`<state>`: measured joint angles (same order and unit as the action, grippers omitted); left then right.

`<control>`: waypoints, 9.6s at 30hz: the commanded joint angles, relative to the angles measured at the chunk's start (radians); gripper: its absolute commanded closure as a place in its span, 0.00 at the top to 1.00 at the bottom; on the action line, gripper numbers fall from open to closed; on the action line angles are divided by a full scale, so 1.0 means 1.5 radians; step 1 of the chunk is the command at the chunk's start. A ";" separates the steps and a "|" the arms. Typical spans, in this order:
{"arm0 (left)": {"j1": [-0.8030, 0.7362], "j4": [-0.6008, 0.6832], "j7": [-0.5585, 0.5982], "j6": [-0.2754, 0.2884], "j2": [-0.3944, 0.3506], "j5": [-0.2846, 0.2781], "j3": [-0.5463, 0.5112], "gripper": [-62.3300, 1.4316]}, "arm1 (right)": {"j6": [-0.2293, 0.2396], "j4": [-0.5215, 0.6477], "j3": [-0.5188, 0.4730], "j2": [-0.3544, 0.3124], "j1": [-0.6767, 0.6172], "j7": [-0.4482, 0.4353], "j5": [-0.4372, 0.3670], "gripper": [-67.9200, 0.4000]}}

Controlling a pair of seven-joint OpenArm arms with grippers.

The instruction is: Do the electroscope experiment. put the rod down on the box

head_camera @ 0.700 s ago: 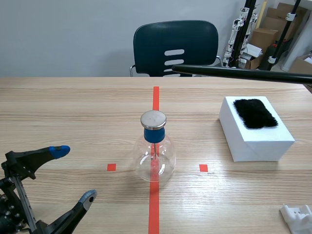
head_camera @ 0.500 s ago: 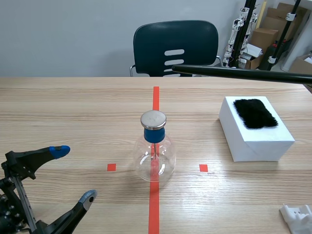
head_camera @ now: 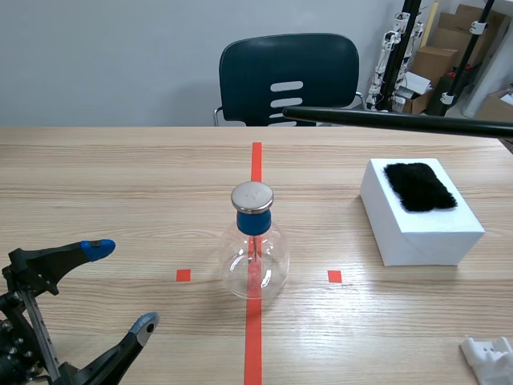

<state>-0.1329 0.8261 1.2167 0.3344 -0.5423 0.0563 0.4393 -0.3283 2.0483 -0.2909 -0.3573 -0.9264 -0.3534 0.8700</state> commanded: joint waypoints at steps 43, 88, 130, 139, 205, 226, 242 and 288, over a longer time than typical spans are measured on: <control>0.000 0.007 0.012 0.001 0.003 -0.005 -0.001 1.00 | 0.288 0.033 -0.019 -0.080 -0.147 0.002 -0.111 0.01; 0.000 0.007 0.014 0.001 0.003 -0.005 -0.001 1.00 | 0.716 -0.020 0.182 -0.208 0.084 0.250 -0.182 0.01; 0.000 0.007 0.014 0.001 0.003 -0.005 -0.001 1.00 | 0.716 -0.238 0.355 -0.199 0.261 0.252 -0.182 0.01; 0.000 0.007 0.014 0.001 0.003 -0.005 -0.001 1.00 | 0.716 -0.245 0.367 -0.195 0.261 0.254 -0.187 0.01; 0.000 0.007 0.014 0.001 0.003 -0.005 -0.001 1.00 | 0.652 -0.189 0.319 -0.244 0.221 0.307 -0.499 1.00; 0.000 0.007 0.014 0.001 0.003 -0.005 -0.001 1.00 | 0.547 -0.146 0.219 -0.242 0.128 0.134 -0.676 1.00; 0.000 0.007 0.014 0.001 0.003 -0.005 -0.001 1.00 | 0.547 -0.146 0.219 -0.242 0.128 0.129 -0.675 1.00; 0.000 0.008 0.011 0.001 0.003 -0.005 -0.001 1.00 | 0.547 -0.146 0.219 -0.242 0.128 0.132 -0.675 1.00</control>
<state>-0.1329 0.8261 1.2171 0.3344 -0.5423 0.0563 0.4393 0.4934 1.8206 0.0460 -0.7094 -0.7380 -0.1490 -0.1322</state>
